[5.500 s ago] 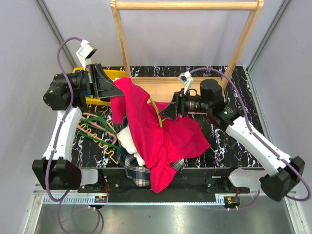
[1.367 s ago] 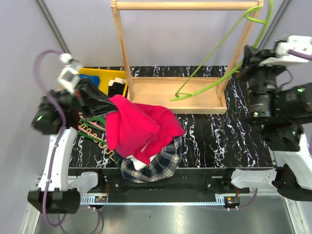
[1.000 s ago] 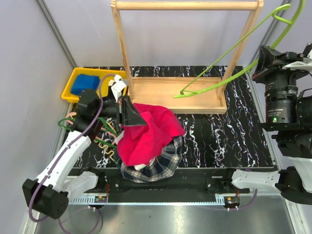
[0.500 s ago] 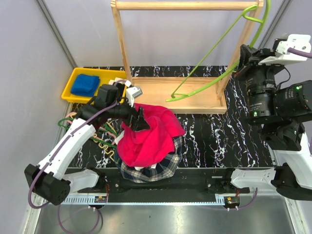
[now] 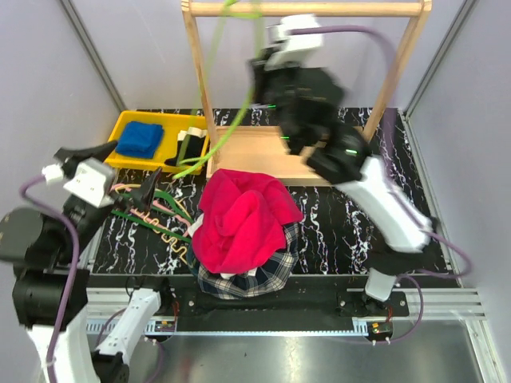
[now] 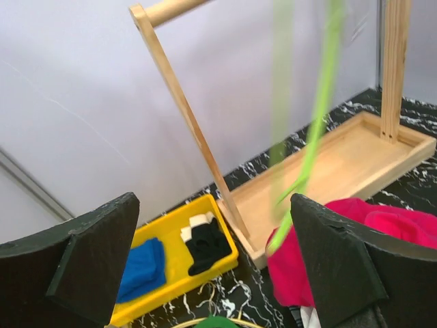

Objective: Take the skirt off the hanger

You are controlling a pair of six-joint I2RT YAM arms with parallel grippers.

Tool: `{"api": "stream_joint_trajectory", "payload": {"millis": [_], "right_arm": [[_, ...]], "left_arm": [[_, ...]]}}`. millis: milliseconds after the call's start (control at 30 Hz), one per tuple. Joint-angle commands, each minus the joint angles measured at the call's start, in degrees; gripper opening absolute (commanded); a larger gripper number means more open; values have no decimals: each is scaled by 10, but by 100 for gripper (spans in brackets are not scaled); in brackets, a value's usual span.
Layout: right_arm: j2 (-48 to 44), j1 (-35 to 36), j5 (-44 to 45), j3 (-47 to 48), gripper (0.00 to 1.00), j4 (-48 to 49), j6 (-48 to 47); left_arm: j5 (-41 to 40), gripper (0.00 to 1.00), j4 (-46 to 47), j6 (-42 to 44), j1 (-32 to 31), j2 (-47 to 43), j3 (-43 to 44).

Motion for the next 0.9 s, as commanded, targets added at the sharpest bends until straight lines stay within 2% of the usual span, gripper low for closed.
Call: {"api": "stream_joint_trajectory", "payload": {"millis": [0, 67, 133, 200, 300, 367, 633, 833, 867], "right_arm": [[203, 0, -184, 154, 0, -100, 104], [265, 0, -230, 236, 0, -107, 122], [330, 0, -295, 264, 0, -102, 136], [356, 0, -360, 248, 0, -75, 140], [365, 3, -398, 180, 0, -23, 145], [378, 7, -401, 163, 0, -12, 135], [477, 34, -380, 195, 0, 1, 34], [500, 43, -401, 149, 1, -1, 38], [497, 43, -405, 138, 4, -2, 42]], "left_arm": [[-40, 99, -9, 8, 4, -26, -39], [-26, 99, -17, 6, 4, -32, -31], [-1, 99, -38, 0, 4, -29, -14], [17, 99, -85, 4, 4, -10, 25], [25, 99, -138, 10, 4, 15, 70], [32, 99, -153, 11, 4, 20, 75], [57, 99, -175, 10, 4, 15, 57], [65, 99, -190, 16, 4, 27, 71], [70, 99, -191, 15, 4, 29, 73]]}}
